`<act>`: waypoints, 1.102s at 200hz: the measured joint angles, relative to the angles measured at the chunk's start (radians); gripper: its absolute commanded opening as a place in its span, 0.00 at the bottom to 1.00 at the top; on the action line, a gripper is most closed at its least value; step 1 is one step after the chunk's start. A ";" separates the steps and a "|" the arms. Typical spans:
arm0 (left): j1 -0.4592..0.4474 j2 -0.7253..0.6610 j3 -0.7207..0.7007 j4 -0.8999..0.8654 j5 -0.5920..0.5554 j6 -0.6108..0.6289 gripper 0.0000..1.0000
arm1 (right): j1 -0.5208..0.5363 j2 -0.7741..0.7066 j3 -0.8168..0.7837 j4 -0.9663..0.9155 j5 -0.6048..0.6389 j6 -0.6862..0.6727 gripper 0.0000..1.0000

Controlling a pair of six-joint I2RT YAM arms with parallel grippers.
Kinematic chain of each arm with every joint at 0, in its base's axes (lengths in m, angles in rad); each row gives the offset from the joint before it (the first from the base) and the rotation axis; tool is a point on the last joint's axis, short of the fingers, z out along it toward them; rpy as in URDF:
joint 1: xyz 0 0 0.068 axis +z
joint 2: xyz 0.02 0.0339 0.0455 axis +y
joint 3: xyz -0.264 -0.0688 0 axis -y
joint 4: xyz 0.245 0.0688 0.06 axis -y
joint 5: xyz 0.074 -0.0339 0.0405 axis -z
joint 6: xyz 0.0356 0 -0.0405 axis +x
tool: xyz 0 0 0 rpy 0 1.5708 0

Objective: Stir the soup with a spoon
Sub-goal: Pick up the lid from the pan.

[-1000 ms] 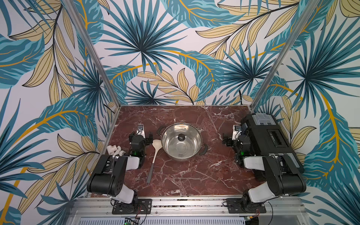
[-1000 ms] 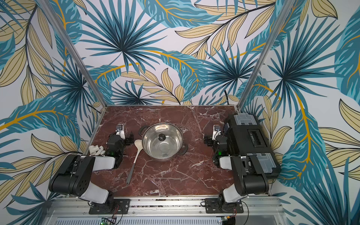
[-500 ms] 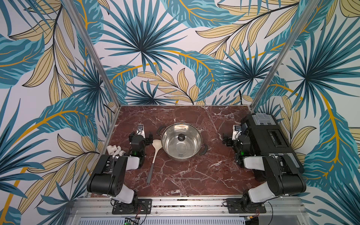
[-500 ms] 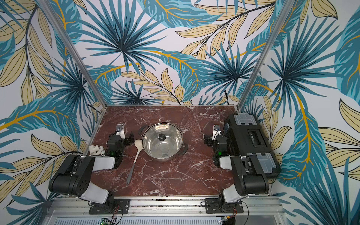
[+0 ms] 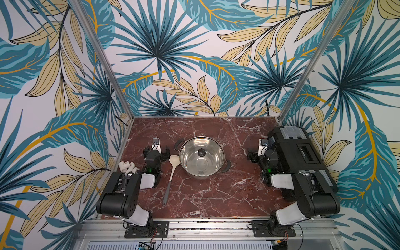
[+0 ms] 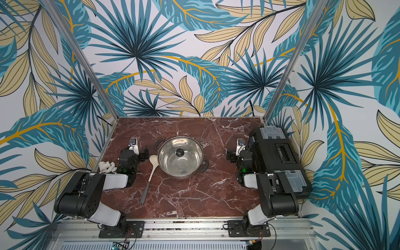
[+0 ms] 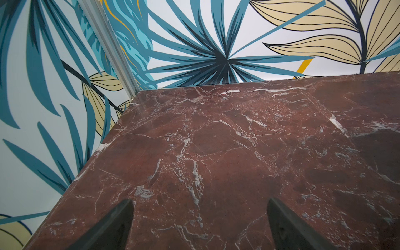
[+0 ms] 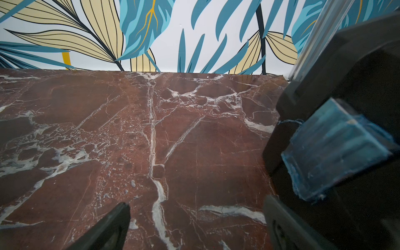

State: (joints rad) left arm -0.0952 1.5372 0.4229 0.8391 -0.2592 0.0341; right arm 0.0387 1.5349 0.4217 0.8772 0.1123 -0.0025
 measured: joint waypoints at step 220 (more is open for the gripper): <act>-0.117 -1.075 0.449 -1.571 0.294 -0.625 1.00 | 0.433 -0.599 0.709 -1.449 0.022 0.422 0.80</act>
State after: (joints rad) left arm -0.2119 0.4618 0.8719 -0.7322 0.0353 -0.5911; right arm 0.4721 0.9356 1.1305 -0.5716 0.1345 0.4191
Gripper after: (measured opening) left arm 1.000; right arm 0.826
